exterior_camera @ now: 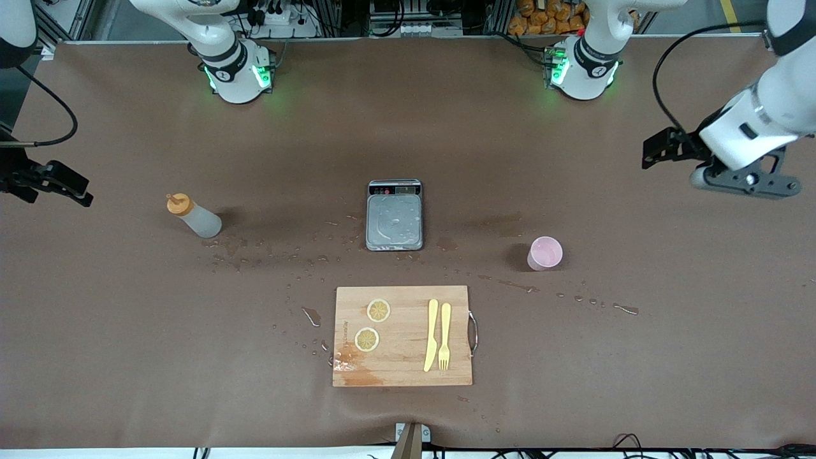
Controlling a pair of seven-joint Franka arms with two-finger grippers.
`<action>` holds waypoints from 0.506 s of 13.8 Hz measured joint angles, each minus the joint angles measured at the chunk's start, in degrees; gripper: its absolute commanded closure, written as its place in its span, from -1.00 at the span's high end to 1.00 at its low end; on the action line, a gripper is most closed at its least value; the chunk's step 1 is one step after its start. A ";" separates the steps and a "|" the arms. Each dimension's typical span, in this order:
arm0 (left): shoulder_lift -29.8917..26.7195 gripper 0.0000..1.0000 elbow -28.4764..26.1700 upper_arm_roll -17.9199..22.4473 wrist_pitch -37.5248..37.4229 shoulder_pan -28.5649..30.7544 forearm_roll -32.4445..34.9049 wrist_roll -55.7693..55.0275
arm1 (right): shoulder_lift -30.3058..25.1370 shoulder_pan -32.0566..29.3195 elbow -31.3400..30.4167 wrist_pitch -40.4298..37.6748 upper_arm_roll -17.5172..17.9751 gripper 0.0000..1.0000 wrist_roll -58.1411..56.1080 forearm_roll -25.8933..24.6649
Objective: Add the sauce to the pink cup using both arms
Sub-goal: 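Reach the left gripper toward the pink cup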
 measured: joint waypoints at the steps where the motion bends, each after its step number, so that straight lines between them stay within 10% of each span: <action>1: 0.34 1.00 -2.40 -0.05 2.50 -0.11 -0.60 0.00 | 0.03 -0.17 0.00 -0.42 -0.01 1.00 0.19 0.16; 7: 3.20 1.00 -12.81 -0.67 16.33 -0.43 -1.87 -0.26 | 0.89 -6.46 -0.08 -5.55 -0.16 1.00 4.46 6.93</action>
